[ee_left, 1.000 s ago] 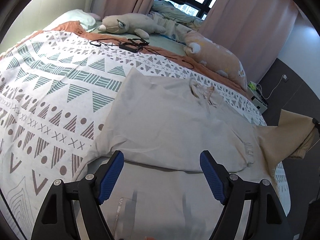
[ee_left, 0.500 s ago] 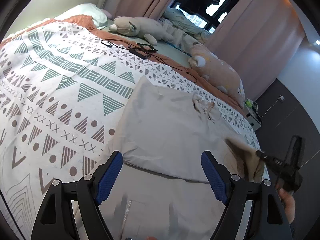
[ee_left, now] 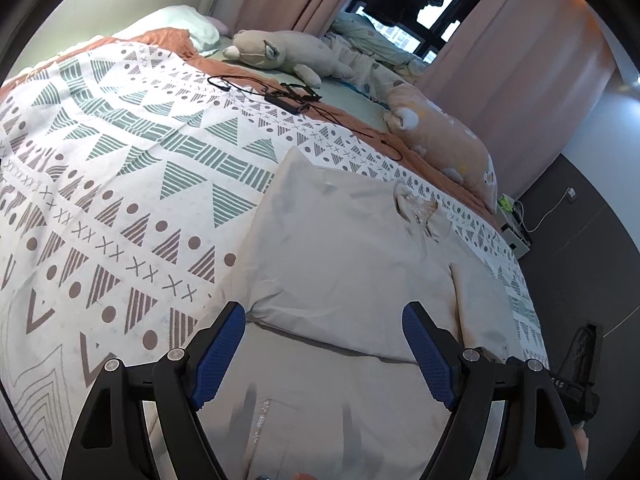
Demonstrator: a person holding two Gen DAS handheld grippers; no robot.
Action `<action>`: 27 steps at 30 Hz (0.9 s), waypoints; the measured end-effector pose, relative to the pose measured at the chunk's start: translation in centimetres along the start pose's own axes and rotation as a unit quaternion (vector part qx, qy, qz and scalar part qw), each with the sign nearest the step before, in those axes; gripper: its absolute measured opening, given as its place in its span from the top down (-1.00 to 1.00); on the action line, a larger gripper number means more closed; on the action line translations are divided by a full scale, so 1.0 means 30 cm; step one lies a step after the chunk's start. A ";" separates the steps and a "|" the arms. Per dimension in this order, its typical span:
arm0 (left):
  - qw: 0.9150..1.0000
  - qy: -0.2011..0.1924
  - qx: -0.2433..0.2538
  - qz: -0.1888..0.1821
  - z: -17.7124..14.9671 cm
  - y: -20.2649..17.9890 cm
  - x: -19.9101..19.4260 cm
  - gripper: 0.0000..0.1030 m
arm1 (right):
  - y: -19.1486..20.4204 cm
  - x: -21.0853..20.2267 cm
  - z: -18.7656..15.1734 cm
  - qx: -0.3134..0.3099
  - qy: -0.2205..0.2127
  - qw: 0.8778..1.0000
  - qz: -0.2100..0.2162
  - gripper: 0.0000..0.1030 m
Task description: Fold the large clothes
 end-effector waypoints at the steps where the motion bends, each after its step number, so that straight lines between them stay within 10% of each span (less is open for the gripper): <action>1: 1.000 0.001 -0.001 0.001 -0.002 0.001 0.005 -0.58 | -0.040 -0.026 0.012 0.010 -0.008 1.000 -0.017 -0.20; 12: 1.000 0.008 0.012 -0.001 -0.022 -0.028 0.005 -0.58 | -0.254 0.135 0.039 0.092 0.017 0.994 -0.054 -0.29; 14: 1.000 0.009 0.013 0.004 -0.024 -0.018 -0.003 -0.58 | -0.261 0.144 0.033 0.100 0.008 0.991 -0.086 -0.07; 16: 1.000 0.010 0.005 0.006 -0.020 0.006 -0.013 -0.58 | -0.248 0.137 0.045 0.103 0.009 0.991 -0.082 0.83; 27: 1.000 0.003 -0.026 0.015 -0.014 0.081 -0.051 -0.58 | -0.074 -0.058 0.158 0.093 -0.018 0.994 -0.058 0.94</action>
Point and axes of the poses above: each gripper's, at about its wrist camera, not at the fingertips, and x roughly the way its jaws point, y to its left, z to its top, the point moved 7 cm from there along x, roughly the way its jaws point, and after that the axes turned 14 degrees about z, right-handed, at the moved point
